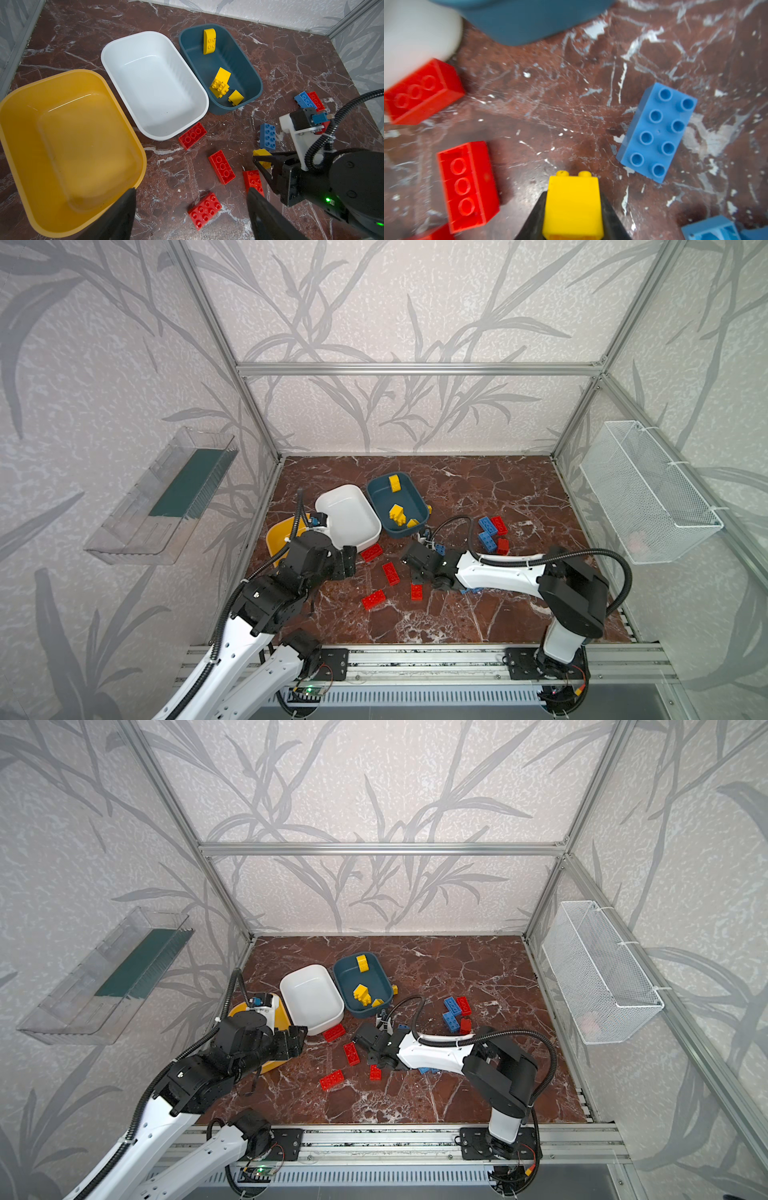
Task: Sort the legos into containers by color
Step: 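Carry the small yellow brick with the right gripper and drop it into teal tub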
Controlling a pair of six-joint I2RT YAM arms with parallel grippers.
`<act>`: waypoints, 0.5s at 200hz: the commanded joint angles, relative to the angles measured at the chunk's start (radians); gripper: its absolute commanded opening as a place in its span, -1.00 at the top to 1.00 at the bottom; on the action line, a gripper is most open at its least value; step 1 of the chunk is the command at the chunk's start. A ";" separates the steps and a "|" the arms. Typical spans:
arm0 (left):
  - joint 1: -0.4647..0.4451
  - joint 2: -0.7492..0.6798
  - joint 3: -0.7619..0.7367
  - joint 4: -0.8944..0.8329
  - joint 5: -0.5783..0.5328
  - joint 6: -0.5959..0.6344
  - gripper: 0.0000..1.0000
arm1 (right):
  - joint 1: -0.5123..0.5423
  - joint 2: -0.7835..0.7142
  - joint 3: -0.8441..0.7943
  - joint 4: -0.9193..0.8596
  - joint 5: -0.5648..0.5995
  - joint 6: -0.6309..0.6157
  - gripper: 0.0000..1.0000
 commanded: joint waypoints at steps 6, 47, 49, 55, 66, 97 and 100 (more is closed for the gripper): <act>0.000 -0.023 -0.014 -0.003 -0.020 0.014 -0.78 | -0.008 -0.072 0.078 -0.025 -0.046 -0.134 0.52; 0.000 -0.036 -0.015 -0.009 -0.048 0.010 -0.98 | -0.094 -0.039 0.231 -0.096 -0.174 -0.277 0.51; 0.001 -0.037 -0.015 -0.009 -0.049 0.010 -0.98 | -0.096 -0.037 0.238 -0.099 -0.180 -0.282 0.51; 0.001 -0.036 -0.013 -0.012 -0.052 0.008 -0.98 | -0.106 -0.035 0.261 -0.108 -0.192 -0.298 0.51; 0.000 -0.039 -0.013 -0.014 -0.056 0.008 -0.98 | -0.120 0.001 0.302 -0.122 -0.197 -0.324 0.51; 0.001 -0.044 -0.015 -0.013 -0.064 0.006 -0.98 | -0.176 0.060 0.405 -0.144 -0.234 -0.364 0.51; -0.001 -0.045 -0.016 -0.013 -0.064 0.005 -0.98 | -0.183 0.067 0.414 -0.143 -0.242 -0.367 0.50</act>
